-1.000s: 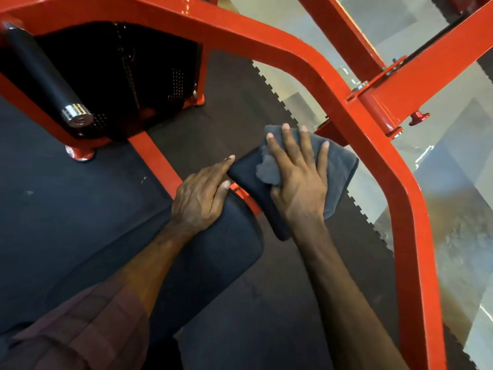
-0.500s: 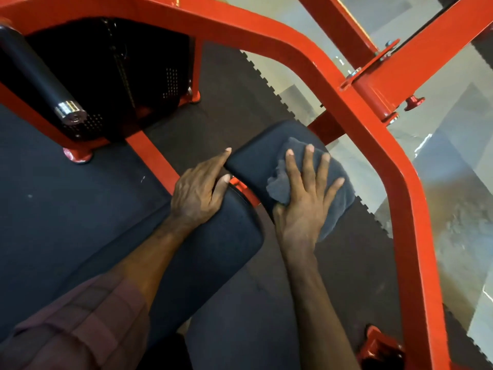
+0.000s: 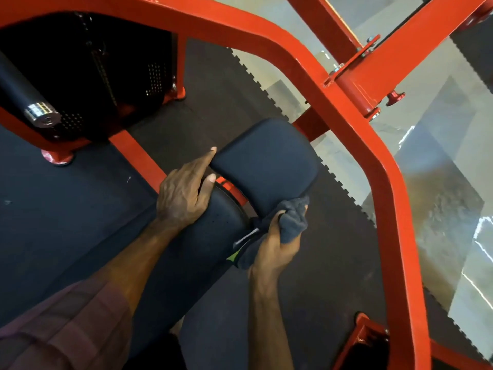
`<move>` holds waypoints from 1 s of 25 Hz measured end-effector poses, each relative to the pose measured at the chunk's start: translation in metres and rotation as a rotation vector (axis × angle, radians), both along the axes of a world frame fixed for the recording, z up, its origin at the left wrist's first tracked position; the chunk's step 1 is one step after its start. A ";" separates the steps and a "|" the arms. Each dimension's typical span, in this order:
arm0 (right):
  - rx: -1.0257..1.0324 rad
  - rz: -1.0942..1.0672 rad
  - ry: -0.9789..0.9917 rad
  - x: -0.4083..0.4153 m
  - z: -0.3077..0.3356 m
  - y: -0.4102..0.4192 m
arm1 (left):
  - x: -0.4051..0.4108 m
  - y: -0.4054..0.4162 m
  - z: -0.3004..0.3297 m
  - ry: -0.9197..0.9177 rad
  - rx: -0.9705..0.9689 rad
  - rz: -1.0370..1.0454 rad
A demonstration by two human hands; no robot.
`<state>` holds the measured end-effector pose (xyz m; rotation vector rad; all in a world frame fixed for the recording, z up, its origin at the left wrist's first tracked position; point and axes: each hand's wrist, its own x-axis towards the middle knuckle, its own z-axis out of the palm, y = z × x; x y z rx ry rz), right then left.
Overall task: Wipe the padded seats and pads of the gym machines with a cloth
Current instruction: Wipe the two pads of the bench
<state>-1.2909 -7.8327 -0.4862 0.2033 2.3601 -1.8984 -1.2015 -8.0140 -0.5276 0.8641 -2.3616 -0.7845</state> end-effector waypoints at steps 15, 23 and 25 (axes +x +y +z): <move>0.314 0.362 0.188 -0.113 0.104 -0.034 | -0.001 0.000 -0.004 0.027 -0.020 0.016; 0.820 0.980 0.391 -0.145 0.146 -0.098 | -0.001 0.003 -0.003 0.053 -0.031 0.036; 0.954 1.142 0.474 -0.146 0.149 -0.122 | -0.002 0.002 -0.005 0.060 -0.036 0.030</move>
